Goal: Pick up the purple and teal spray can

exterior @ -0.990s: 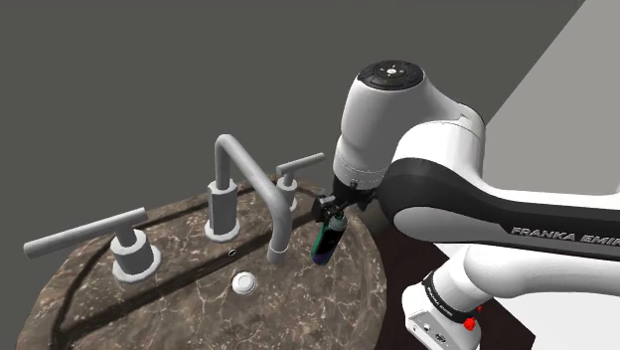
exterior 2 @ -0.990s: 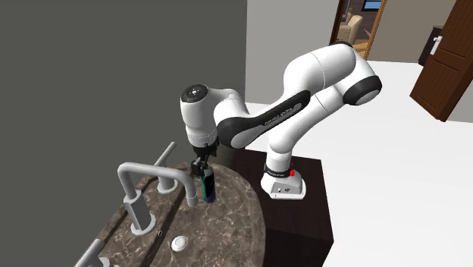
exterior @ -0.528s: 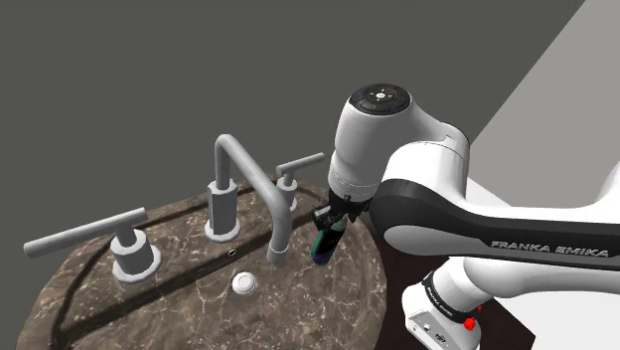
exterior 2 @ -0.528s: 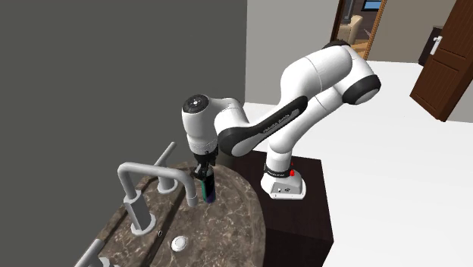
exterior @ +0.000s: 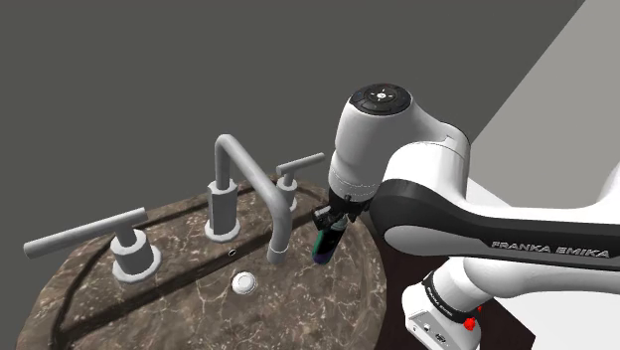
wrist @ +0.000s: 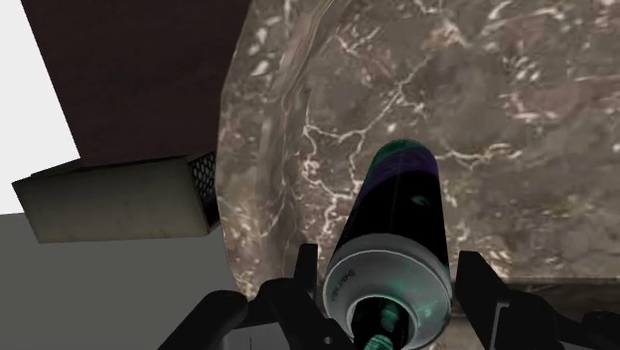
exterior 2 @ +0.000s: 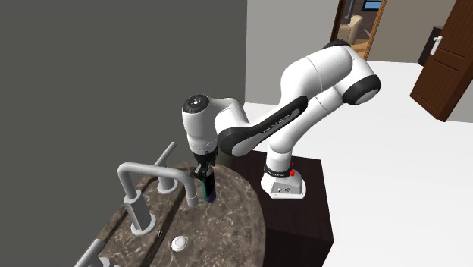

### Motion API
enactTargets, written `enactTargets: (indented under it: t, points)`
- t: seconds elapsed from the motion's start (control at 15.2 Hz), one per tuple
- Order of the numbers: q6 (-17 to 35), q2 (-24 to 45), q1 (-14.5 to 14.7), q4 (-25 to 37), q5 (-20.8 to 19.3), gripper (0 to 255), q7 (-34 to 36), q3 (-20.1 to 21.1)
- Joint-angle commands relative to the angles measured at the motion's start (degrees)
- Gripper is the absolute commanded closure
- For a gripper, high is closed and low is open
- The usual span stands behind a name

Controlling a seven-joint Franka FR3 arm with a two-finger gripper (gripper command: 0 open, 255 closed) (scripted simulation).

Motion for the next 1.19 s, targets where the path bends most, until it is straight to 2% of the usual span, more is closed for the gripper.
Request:
enactTargets:
  t: [0.0,0.99,1.12]
  points:
    - [-0.04,0.18,-0.03,0.02,0.04,255,0.12,0.17]
    - [-11.98,-2.91,0.00,8.86,-2.73,255,-2.08,-5.40]
    - [-12.09,-2.93,-0.01,8.96,-2.76,255,-2.10,-5.45]
